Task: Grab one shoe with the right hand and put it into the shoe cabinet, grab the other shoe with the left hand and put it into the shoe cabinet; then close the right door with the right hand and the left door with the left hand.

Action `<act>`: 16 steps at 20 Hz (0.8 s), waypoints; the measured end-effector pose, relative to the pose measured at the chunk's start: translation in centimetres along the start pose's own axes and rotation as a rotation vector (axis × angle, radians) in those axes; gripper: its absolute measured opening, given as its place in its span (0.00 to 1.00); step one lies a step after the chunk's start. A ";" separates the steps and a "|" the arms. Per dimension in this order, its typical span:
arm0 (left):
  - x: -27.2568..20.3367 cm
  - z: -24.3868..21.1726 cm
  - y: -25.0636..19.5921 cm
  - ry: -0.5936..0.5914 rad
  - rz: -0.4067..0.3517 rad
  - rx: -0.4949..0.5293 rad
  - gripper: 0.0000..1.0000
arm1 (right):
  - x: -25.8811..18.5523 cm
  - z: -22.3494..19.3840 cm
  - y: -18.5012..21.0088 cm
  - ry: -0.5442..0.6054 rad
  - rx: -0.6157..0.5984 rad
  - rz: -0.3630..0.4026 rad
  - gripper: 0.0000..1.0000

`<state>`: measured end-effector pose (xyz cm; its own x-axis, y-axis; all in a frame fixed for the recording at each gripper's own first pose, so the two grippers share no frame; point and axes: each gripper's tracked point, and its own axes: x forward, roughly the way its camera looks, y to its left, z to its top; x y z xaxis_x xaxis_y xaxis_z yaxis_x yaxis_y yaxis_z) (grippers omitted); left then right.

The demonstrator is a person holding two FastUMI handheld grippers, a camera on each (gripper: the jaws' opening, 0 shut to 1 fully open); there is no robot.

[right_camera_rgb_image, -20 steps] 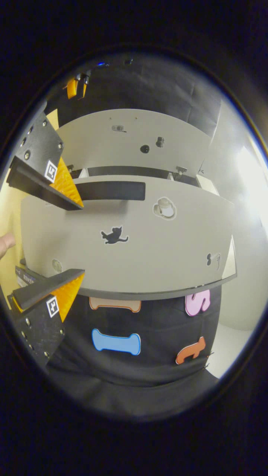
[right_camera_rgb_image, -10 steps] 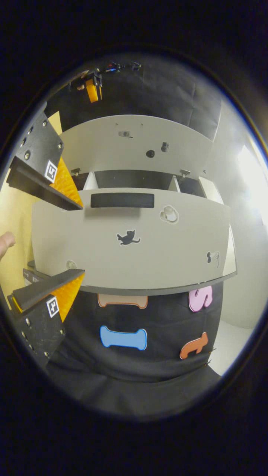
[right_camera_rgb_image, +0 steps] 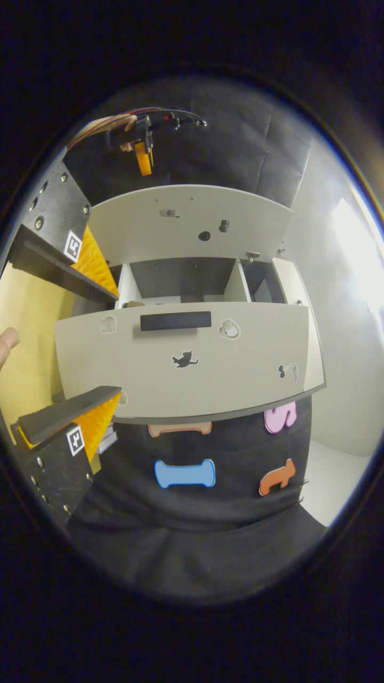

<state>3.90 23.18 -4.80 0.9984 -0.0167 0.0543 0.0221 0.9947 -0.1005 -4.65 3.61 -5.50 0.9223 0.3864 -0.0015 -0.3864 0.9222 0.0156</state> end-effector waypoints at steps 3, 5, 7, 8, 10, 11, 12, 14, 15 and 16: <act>2.6 1.5 0.5 0.002 -0.018 -0.002 0.94 | -1.4 -1.3 -0.1 0.009 -0.006 -0.071 0.95; 4.1 2.3 -0.3 0.004 -0.057 0.014 0.94 | -1.8 -1.8 0.0 0.011 0.008 -0.084 0.92; 5.6 3.0 -0.7 0.007 -0.061 0.005 0.96 | -2.5 -1.9 -0.8 -0.004 0.005 -0.114 0.95; 6.2 3.2 -1.2 0.021 -0.072 -0.004 0.94 | -2.8 -1.8 -1.0 -0.018 0.003 -0.123 0.95; 7.2 3.6 -2.8 0.028 -0.086 -0.008 0.96 | -3.3 -1.8 -0.9 -0.030 0.012 -0.120 0.95; 7.5 3.4 -3.6 0.040 -0.099 -0.002 0.96 | -3.5 -1.9 -0.8 -0.030 0.015 -0.111 0.95; 7.5 3.5 -4.5 0.054 -0.110 0.007 0.94 | -3.7 -1.8 -0.9 -0.031 0.018 -0.105 0.93; 7.9 4.2 -4.4 0.035 -0.062 0.046 0.89 | -4.1 -1.9 -1.3 -0.031 0.009 -0.107 0.93; 7.9 4.6 -4.3 0.014 -0.052 0.052 0.88 | -4.3 -2.0 -1.4 -0.034 0.004 -0.108 0.92; 8.0 4.7 -4.3 0.016 -0.044 0.053 0.88 | -4.4 -1.9 -1.6 -0.039 0.000 -0.111 0.93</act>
<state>11.52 19.26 0.73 0.9972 -0.0620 0.0411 0.0638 0.9969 -0.0451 -8.08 0.50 -7.38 0.9589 0.2815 0.0353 -0.2822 0.9592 0.0177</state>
